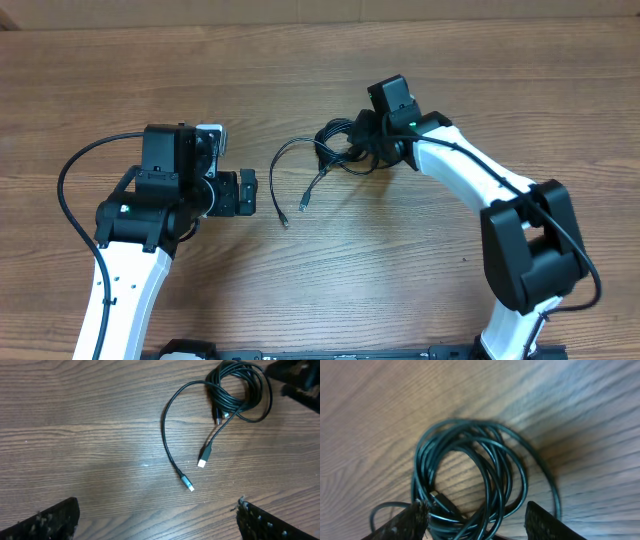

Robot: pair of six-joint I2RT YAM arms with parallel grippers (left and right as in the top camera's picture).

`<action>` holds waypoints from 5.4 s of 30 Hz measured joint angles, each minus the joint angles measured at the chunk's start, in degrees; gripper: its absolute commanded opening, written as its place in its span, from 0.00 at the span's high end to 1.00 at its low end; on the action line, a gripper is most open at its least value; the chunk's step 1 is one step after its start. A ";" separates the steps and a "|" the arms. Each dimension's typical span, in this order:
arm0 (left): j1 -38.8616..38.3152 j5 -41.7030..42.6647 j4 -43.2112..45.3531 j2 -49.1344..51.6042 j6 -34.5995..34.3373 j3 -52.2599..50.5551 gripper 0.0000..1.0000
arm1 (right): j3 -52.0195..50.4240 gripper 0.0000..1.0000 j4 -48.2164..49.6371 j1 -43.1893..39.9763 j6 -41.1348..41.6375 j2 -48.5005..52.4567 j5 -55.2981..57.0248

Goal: Untangle cables

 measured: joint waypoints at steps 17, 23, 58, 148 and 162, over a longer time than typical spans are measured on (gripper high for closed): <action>-1.53 -0.20 1.51 0.20 0.70 0.04 0.06 | 1.60 0.96 -5.27 2.54 0.15 5.42 -5.97; -1.53 1.36 2.29 3.52 0.98 0.04 0.32 | 2.29 0.96 -13.46 2.58 -10.69 1.53 -6.84; -12.68 14.62 26.10 30.32 0.87 0.11 0.53 | 3.17 0.96 -20.92 6.25 -16.79 -2.64 -17.81; 6.34 16.52 4.63 16.33 1.03 8.09 0.87 | 4.52 0.96 -34.67 -2.62 -26.49 -2.93 -10.25; -1.88 18.05 4.66 27.32 0.59 8.09 0.44 | 4.52 0.95 -32.65 5.09 -25.16 -2.93 -9.62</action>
